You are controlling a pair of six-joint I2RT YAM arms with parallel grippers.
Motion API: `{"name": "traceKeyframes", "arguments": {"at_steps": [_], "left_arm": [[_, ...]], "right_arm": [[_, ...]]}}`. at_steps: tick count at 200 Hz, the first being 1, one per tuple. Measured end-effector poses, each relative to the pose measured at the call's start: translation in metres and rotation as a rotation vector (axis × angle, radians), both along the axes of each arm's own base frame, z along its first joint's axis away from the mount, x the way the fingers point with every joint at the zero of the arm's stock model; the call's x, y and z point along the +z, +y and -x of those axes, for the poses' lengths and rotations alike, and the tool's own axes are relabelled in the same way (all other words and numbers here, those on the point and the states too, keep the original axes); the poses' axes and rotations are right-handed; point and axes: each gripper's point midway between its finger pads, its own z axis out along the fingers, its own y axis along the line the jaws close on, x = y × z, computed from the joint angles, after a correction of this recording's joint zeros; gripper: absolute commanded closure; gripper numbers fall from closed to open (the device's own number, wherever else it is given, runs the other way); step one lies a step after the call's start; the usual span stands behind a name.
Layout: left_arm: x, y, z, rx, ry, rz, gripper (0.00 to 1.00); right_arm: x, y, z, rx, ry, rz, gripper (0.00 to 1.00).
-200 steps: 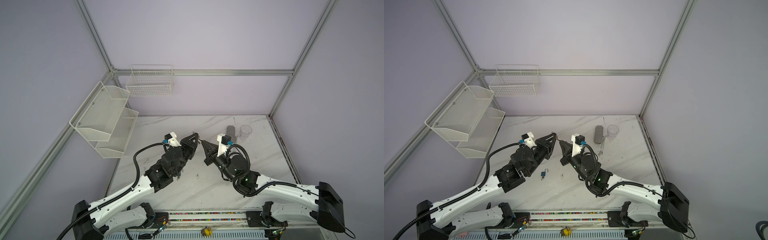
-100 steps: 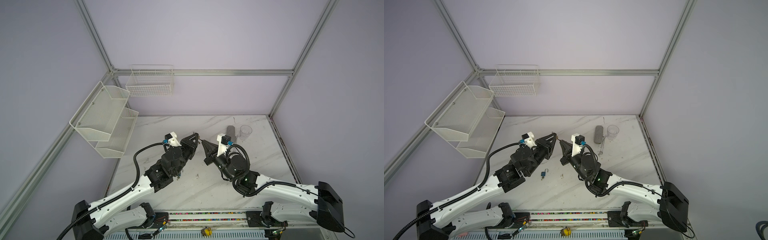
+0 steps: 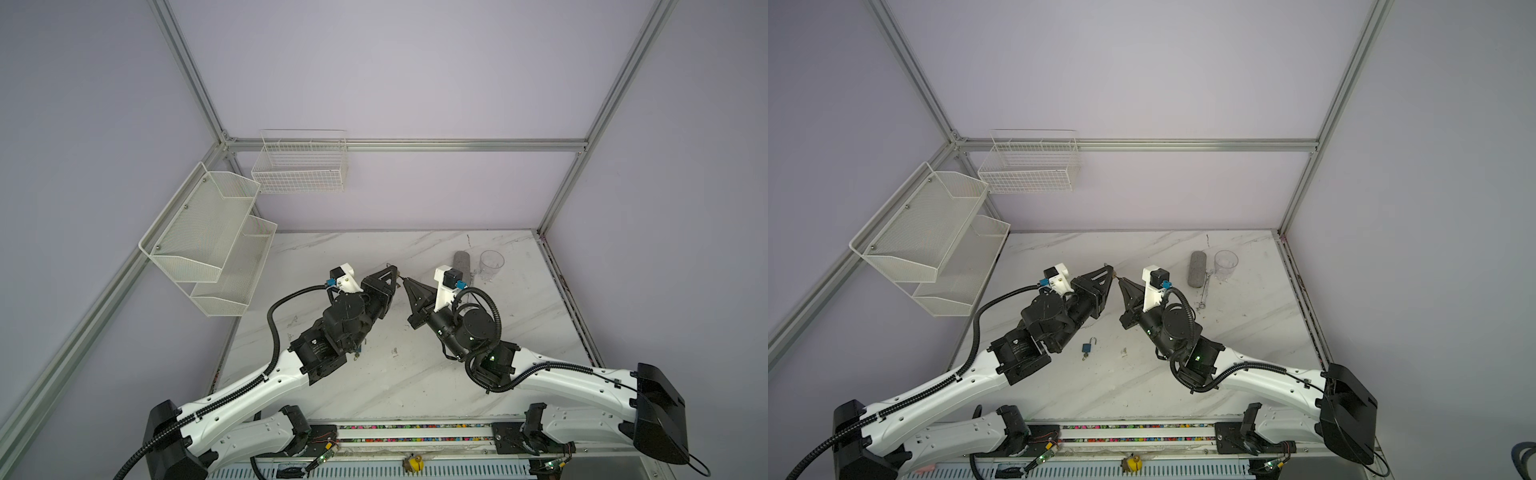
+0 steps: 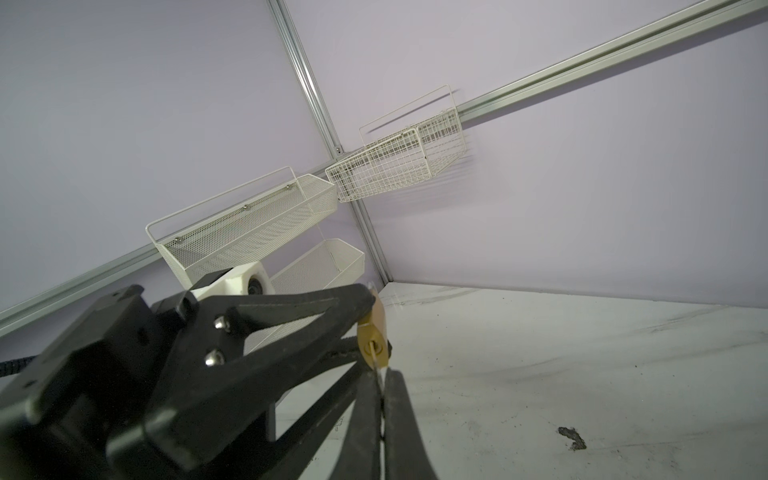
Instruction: Unlock with the key
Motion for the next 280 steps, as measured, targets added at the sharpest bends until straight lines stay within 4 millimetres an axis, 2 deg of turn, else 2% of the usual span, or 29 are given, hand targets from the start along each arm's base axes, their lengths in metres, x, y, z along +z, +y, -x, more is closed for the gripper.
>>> {"name": "traceKeyframes", "arguments": {"at_steps": [115, 142, 164, 235, 251, 280], "left_arm": [[-0.005, -0.008, -0.005, -0.038, 0.004, -0.012, 1.0], [-0.006, -0.009, -0.006, -0.04, -0.003, -0.025, 1.0], [0.001, -0.011, -0.007, -0.046, -0.023, -0.03, 1.0], [0.046, -0.016, -0.012, -0.044, -0.125, -0.095, 1.0], [0.048, -0.02, -0.011, -0.054, -0.127, -0.134, 1.0], [0.041, -0.025, -0.009, -0.08, -0.124, -0.196, 1.0]], "right_arm": [[-0.004, 0.003, -0.008, -0.041, -0.081, 0.097, 1.0], [-0.004, 0.002, -0.011, -0.037, -0.057, 0.071, 1.0], [0.003, 0.004, -0.012, -0.028, -0.045, 0.054, 1.0], [0.047, -0.001, -0.018, -0.023, 0.005, -0.014, 1.0], [0.048, -0.004, -0.018, -0.038, 0.012, 0.009, 1.0], [0.041, -0.01, -0.015, -0.04, 0.031, 0.049, 1.0]]}}
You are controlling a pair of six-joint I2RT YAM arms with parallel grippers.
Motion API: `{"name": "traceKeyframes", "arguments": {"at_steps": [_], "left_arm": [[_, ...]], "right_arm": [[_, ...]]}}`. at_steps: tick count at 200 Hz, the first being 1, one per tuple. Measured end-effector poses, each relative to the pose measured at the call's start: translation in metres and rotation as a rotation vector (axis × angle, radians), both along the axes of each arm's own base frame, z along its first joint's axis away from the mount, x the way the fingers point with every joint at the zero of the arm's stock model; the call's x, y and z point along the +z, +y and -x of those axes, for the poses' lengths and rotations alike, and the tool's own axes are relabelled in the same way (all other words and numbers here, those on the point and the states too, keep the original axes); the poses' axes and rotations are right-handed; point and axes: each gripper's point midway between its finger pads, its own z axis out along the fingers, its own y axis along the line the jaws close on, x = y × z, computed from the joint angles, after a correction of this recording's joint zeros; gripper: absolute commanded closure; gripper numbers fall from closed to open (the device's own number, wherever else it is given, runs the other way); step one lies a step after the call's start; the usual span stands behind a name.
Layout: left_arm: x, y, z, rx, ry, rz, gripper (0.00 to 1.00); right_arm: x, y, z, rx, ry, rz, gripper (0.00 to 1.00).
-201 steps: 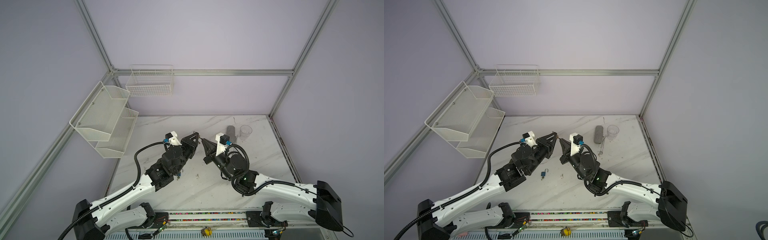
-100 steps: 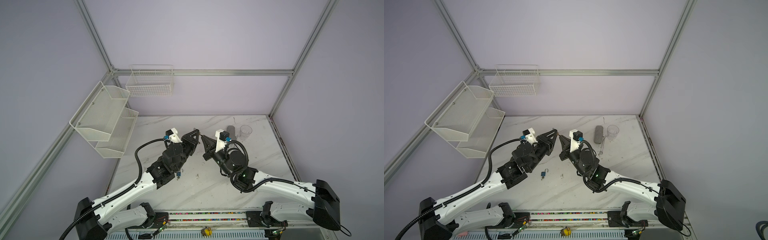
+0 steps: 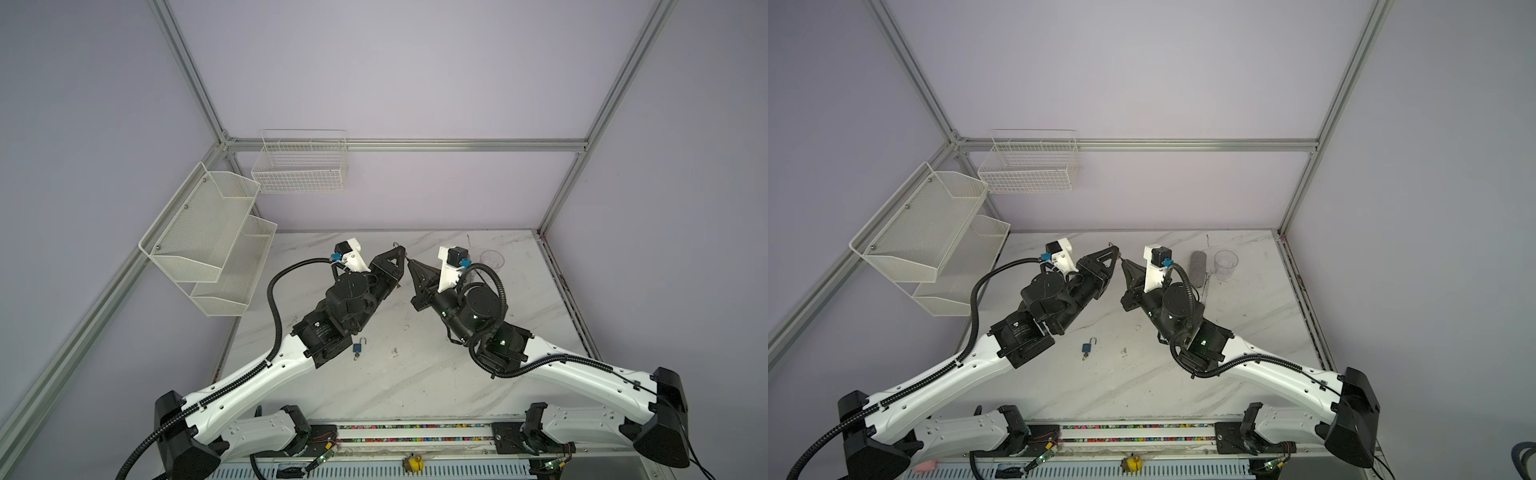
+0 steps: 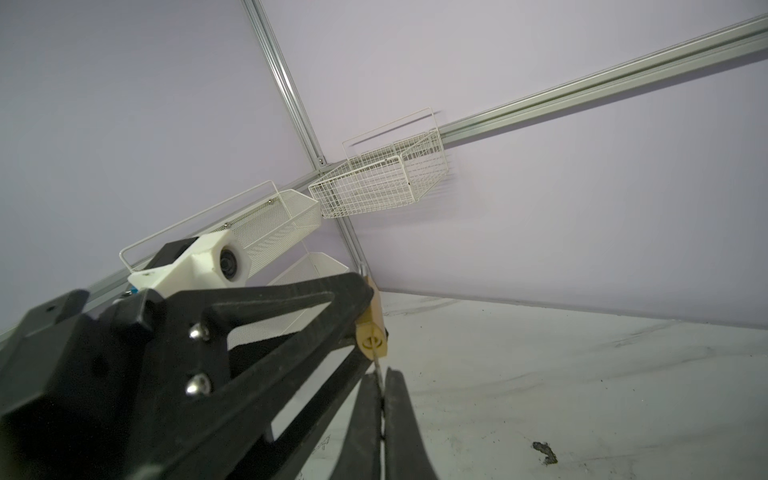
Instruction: Unlock with the key
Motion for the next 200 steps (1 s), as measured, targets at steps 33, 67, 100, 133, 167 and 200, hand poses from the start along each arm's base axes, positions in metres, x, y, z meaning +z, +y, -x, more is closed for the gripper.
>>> {"name": "traceKeyframes", "arguments": {"at_steps": [33, 67, 100, 133, 167, 200], "left_arm": [[-0.009, 0.001, 0.002, -0.004, 0.009, -0.064, 1.0], [-0.014, 0.0, 0.005, -0.012, 0.015, -0.101, 1.0], [-0.02, 0.0, 0.01, -0.016, 0.026, -0.138, 1.0], [-0.025, 0.002, 0.012, -0.008, 0.031, -0.173, 1.0], [-0.033, 0.004, 0.013, 0.001, 0.051, -0.204, 1.0], [-0.039, 0.003, 0.013, 0.012, 0.056, -0.239, 1.0]], "right_arm": [[-0.009, 0.001, 0.002, 0.039, 0.031, 0.028, 1.0], [-0.015, -0.001, 0.005, 0.066, 0.071, 0.032, 1.0], [-0.021, -0.002, 0.01, 0.087, 0.108, 0.043, 1.0], [-0.025, -0.001, 0.013, 0.108, 0.135, 0.047, 1.0], [-0.033, -0.001, 0.014, 0.111, 0.166, 0.064, 1.0], [-0.036, -0.003, 0.013, 0.094, 0.182, 0.076, 1.0]]}}
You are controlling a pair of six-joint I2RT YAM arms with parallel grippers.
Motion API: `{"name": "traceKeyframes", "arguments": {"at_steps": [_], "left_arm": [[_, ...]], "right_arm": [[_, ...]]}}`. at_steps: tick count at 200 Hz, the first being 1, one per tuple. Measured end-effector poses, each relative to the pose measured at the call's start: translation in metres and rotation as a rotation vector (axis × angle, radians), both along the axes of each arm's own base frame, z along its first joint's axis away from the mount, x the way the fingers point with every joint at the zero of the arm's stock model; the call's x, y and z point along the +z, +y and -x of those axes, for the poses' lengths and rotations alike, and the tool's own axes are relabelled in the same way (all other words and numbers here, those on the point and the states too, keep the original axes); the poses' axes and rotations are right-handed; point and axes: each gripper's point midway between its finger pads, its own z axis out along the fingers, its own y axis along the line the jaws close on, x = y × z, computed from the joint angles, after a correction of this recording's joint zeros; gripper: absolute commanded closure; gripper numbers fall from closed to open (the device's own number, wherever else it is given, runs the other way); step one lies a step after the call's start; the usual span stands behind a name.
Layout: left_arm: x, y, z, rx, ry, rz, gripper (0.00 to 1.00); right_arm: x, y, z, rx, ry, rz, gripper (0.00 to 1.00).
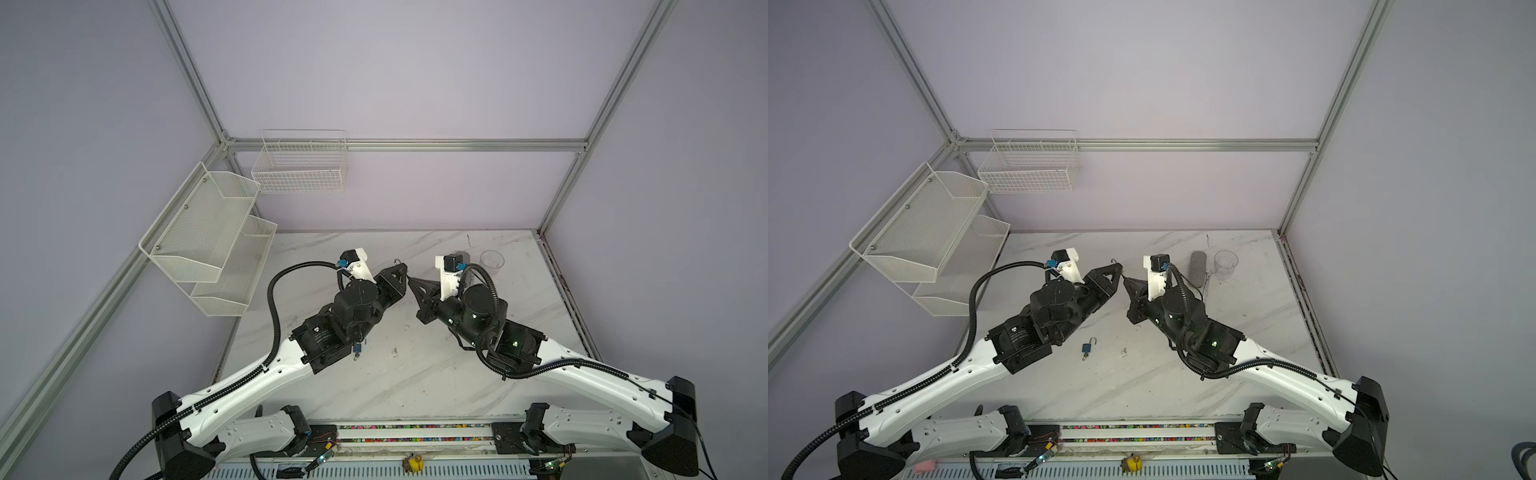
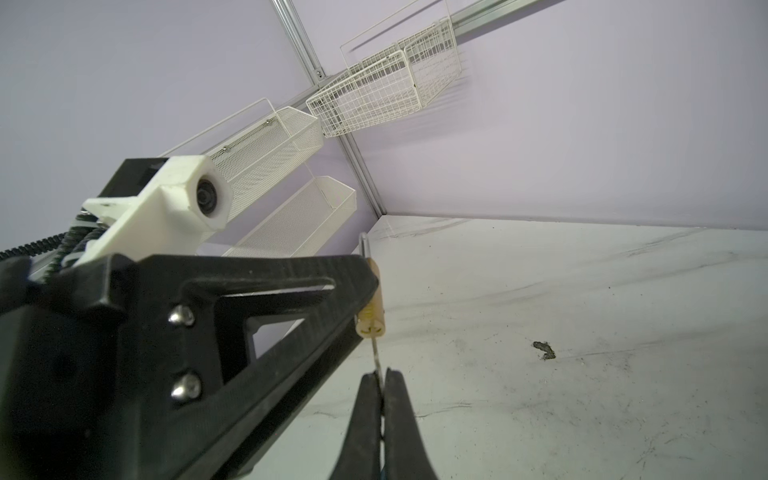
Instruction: Unlock with the key
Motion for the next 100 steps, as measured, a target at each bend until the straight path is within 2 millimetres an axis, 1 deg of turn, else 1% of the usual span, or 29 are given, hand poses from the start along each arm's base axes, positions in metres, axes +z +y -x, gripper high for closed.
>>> {"name": "traceKeyframes", "arguments": {"at_steps": [49, 100], "left_arm": [[-0.01, 0.001, -0.003, 0.028, 0.021, -0.043, 1.0], [-0.024, 0.006, -0.007, 0.069, 0.056, -0.082, 1.0]], "right_arm": [[-0.01, 0.0, -0.005, -0.023, 0.005, 0.042, 1.0], [-0.023, 0.007, -0.01, -0.025, -0.025, 0.127, 1.0]]}}
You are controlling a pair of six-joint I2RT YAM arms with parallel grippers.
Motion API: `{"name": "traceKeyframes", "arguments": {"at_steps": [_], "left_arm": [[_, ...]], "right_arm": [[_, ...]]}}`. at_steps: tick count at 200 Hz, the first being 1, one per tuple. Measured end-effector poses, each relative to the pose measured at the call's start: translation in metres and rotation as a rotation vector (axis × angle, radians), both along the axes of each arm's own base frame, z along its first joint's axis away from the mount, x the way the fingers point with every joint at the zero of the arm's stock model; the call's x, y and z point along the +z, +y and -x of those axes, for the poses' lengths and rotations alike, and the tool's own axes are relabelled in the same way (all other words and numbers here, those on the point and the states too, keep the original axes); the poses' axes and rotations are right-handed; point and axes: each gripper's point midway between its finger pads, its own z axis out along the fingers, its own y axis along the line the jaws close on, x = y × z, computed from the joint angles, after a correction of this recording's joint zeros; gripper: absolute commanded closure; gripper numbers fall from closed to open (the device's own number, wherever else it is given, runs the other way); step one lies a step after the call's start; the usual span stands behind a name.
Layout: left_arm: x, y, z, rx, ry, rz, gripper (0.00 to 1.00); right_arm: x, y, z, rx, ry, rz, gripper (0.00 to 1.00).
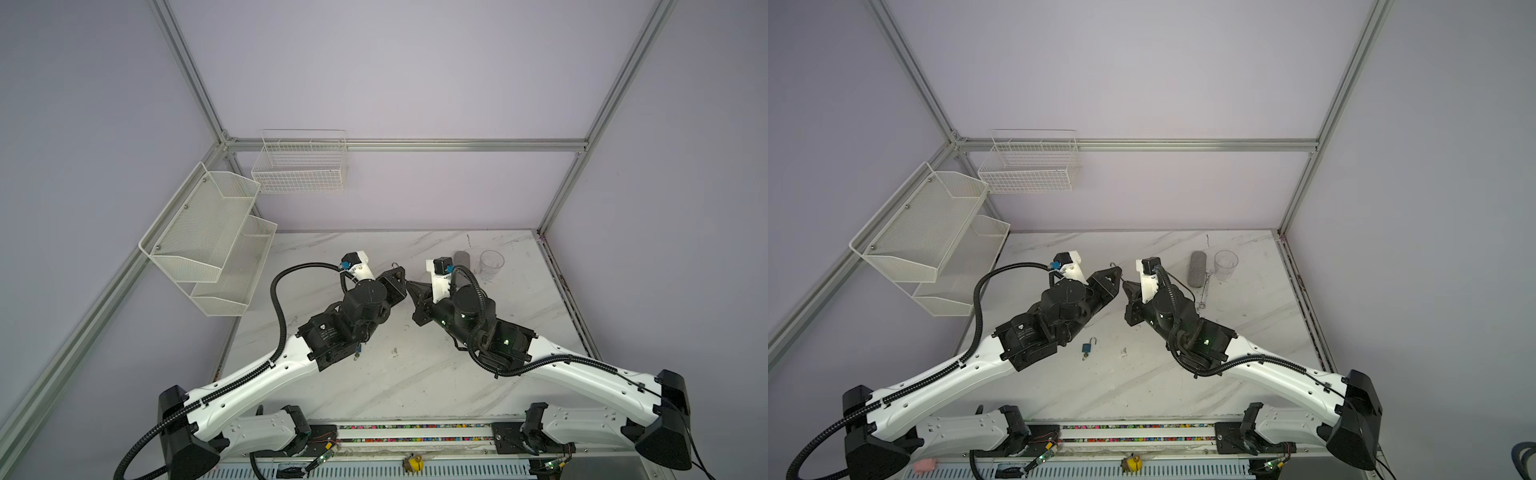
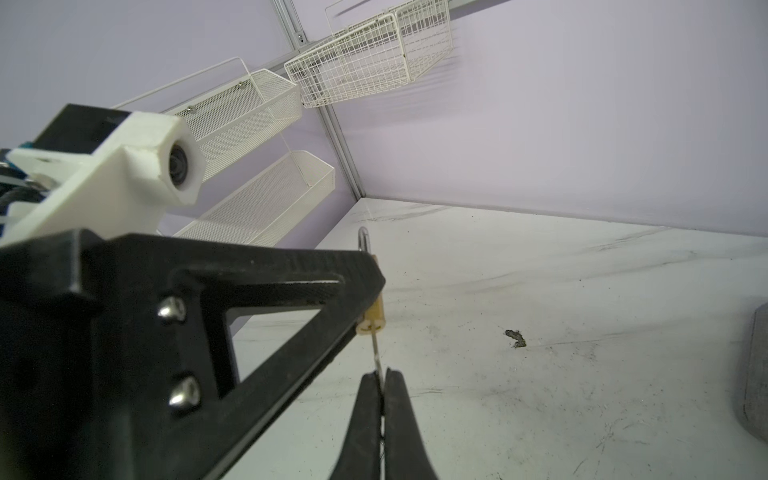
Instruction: Unlock with the key
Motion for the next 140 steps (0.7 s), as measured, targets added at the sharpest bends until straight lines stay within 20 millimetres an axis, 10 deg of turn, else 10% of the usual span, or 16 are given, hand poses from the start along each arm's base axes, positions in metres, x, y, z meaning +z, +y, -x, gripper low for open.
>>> {"name": "traceKeyframes", "arguments": {"at_steps": [140], "left_arm": [[-0.016, 0.016, -0.003, 0.075, 0.042, 0.046, 1.0]], "right_arm": [[-0.007, 0.023, -0.002, 0.11, -0.041, 0.177, 1.0]]}}
